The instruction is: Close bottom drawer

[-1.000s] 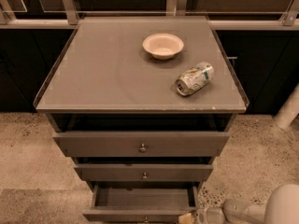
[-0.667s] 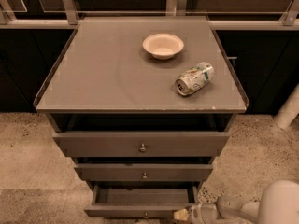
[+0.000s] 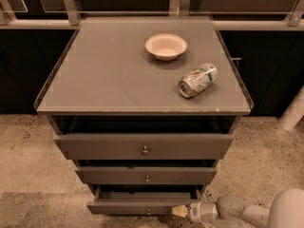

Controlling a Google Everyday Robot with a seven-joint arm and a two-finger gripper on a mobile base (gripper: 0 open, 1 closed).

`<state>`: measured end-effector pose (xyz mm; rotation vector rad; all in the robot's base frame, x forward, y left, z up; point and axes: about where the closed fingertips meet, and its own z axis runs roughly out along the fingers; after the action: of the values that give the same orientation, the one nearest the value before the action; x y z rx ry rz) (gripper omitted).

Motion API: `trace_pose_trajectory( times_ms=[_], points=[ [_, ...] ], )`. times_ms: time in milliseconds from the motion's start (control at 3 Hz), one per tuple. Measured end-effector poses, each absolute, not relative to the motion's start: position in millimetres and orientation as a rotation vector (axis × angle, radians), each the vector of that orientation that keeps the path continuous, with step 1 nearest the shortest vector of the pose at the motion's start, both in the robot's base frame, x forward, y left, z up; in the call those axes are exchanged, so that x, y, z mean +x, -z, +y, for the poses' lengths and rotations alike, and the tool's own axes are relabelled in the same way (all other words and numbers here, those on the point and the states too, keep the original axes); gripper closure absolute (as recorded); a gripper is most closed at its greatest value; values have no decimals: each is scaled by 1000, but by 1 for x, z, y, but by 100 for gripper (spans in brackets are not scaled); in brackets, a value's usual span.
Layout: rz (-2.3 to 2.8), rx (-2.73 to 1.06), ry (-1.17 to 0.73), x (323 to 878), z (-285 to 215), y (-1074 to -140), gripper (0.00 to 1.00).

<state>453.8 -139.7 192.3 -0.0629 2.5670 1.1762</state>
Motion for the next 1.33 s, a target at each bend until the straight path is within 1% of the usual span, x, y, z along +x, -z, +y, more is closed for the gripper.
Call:
trace_pose_trajectory(
  times_ms=[667, 1333],
  points=[
    [2557, -62, -1154, 454, -134, -185, 100],
    [2487, -21, -1083, 477, -122, -167, 100]
  ],
)
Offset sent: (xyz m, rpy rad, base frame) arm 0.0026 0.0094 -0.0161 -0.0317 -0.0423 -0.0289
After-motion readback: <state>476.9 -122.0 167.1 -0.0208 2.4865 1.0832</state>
